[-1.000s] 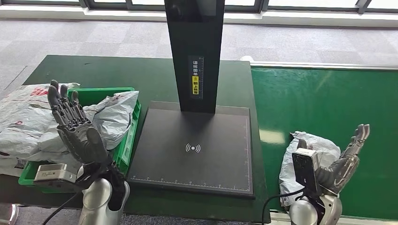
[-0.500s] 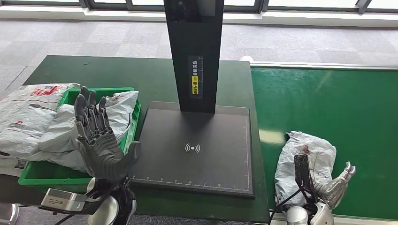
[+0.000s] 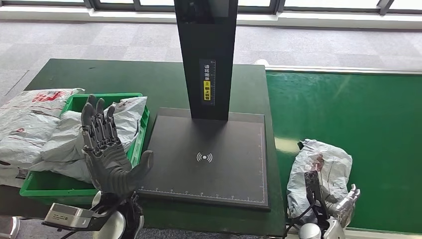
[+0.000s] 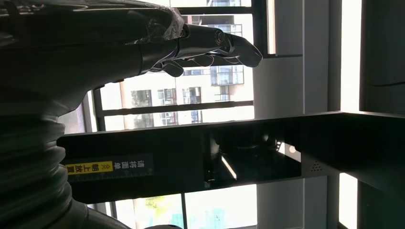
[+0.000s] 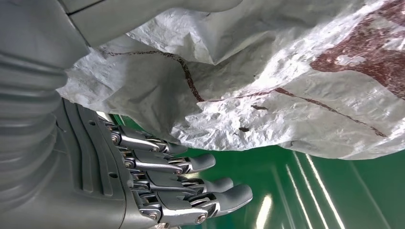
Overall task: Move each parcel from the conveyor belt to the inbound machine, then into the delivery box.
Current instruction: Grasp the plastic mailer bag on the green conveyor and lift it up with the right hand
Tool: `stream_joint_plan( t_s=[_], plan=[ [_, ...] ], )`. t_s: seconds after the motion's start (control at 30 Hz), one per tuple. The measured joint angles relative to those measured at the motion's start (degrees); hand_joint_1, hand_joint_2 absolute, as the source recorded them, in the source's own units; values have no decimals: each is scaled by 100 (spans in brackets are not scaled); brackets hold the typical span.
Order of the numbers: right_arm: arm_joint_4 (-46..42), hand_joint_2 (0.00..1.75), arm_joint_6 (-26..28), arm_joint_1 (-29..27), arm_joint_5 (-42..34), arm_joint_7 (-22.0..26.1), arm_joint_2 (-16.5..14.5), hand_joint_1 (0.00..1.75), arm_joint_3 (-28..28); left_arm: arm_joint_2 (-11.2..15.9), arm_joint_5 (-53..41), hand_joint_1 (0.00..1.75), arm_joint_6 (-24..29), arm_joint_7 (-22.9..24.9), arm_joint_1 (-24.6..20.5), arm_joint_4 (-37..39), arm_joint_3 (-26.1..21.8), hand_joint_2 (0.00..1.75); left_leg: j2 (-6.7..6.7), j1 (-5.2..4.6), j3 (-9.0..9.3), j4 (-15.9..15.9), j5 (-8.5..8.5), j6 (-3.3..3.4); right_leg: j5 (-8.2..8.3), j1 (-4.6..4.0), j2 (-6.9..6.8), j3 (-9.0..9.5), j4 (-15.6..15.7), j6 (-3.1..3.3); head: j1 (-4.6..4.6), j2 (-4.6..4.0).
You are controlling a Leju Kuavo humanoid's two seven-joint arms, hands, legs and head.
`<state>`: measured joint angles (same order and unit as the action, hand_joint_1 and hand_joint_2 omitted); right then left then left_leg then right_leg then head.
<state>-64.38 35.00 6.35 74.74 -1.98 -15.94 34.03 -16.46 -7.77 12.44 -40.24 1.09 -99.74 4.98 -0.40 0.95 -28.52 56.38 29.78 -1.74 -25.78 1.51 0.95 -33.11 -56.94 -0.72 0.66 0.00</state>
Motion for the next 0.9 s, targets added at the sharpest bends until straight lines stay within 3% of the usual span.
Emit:
stream_joint_plan(
  t_s=[0.33,0.37,0.47,0.5,0.9],
  plan=[
    [294,175,-212,74,85,-96,64,0,-1,0,-52,0,-2,10,39,-37,7,175,0,0,-5,0,0,0,0,0,1,3,0,0,0,0],
    [342,175,-240,92,86,-97,73,24,-1,0,-57,0,-2,10,49,-44,10,175,0,0,-5,0,0,0,0,0,1,4,0,0,0,0],
    [485,175,-364,148,90,-101,102,155,0,0,-77,0,0,10,70,-63,25,175,0,0,-4,0,0,0,0,0,1,4,0,0,0,0],
    [537,175,-417,168,101,-110,114,175,0,0,-87,0,3,10,71,-67,28,175,0,0,-4,0,0,0,0,0,1,4,0,0,0,0],
    [744,175,-519,292,156,-164,234,175,0,10,-128,0,24,13,74,-113,103,175,17,1,22,0,7,3,0,-1,12,28,3,0,0,0]
  ],
)
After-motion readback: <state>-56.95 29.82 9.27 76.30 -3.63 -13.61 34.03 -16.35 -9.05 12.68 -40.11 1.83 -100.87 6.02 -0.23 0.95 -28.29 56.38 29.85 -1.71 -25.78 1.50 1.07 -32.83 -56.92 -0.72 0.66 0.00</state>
